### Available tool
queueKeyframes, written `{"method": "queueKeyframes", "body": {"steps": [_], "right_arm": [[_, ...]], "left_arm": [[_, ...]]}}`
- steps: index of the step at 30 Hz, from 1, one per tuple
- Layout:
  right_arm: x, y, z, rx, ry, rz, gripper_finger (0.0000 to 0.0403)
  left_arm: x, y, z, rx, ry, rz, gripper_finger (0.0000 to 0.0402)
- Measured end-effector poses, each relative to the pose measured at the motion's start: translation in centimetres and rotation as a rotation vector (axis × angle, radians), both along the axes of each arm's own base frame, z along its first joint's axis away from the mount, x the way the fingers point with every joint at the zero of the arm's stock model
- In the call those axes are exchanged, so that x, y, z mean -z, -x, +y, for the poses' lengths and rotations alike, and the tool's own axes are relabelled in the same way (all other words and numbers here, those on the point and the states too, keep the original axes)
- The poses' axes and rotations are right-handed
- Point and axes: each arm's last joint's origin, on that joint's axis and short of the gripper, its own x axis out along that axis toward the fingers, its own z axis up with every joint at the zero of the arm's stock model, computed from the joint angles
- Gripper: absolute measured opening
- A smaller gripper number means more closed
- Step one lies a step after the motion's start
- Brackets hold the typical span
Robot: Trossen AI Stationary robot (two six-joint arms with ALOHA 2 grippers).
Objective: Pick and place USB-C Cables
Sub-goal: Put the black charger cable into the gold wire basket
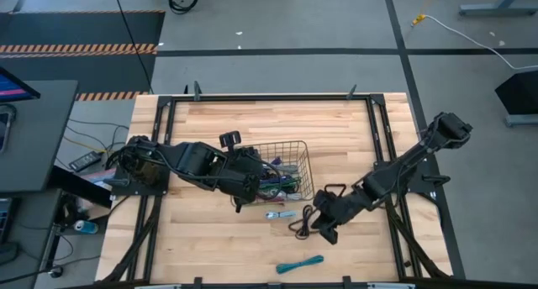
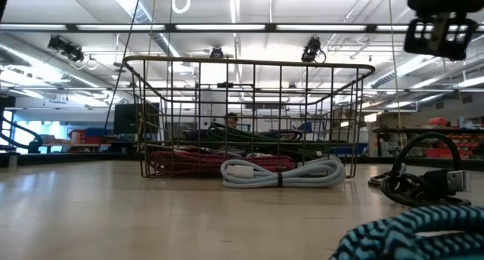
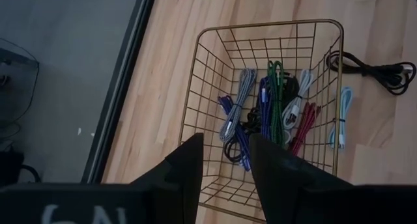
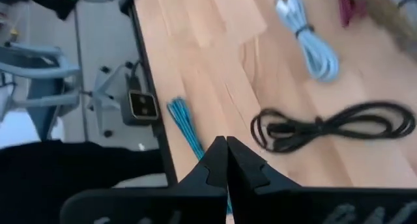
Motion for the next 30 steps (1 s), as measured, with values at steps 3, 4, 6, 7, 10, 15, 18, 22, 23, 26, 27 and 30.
{"method": "queueKeyframes", "body": {"steps": [3, 4, 6, 7, 10, 15, 18, 22, 23, 26, 27, 30], "right_arm": [[0.9, -0.1, 0.9, -0.022, -0.012, 0.044, 0.0010], [1.4, -0.2, 1.1, -0.017, -0.020, 0.071, 0.0017], [2.4, -0.4, 1.5, -0.020, -0.030, 0.125, 0.0034], [2.8, -0.5, 1.6, -0.021, -0.029, 0.145, 0.0044], [4.3, -0.9, 1.8, -0.018, -0.015, 0.195, 0.0075], [6.4, -1.8, 1.6, -0.016, 0.030, 0.246, 0.0122], [7.4, -2.4, 1.7, -0.052, 0.034, 0.248, 0.0141], [8.2, -3.1, 1.9, -0.098, 0.051, 0.211, 0.0152], [8.2, -3.2, 1.9, -0.106, 0.047, 0.200, 0.0152], [8.4, -3.6, 1.7, -0.125, 0.052, 0.183, 0.0153], [8.4, -3.6, 1.6, -0.133, 0.061, 0.179, 0.0152], [8.5, -3.8, 1.3, -0.155, 0.087, 0.171, 0.0152]], "left_arm": [[0.0, 0.0, 0.0, 0.002, -0.002, 0.001, 0.0130], [0.0, 0.0, 0.0, 0.004, -0.003, 0.002, 0.0130], [0.0, 0.0, 0.0, 0.004, -0.003, 0.003, 0.0130], [0.0, 0.0, 0.0, 0.004, -0.003, 0.003, 0.0130], [0.0, 0.0, 0.0, 0.004, -0.003, 0.003, 0.0130], [0.0, 0.0, 0.0, 0.004, -0.003, 0.002, 0.0130], [0.0, 0.0, 0.0, 0.003, -0.003, 0.002, 0.0130], [0.0, 0.0, 0.0, -0.004, 0.002, -0.002, 0.0130], [0.0, 0.0, 0.0, -0.005, 0.003, -0.003, 0.0130], [0.0, 0.0, 0.0, -0.004, 0.003, -0.003, 0.0130], [0.0, 0.0, 0.0, -0.005, 0.003, -0.002, 0.0130], [0.0, 0.0, 0.0, -0.005, 0.002, -0.002, 0.0130]]}}
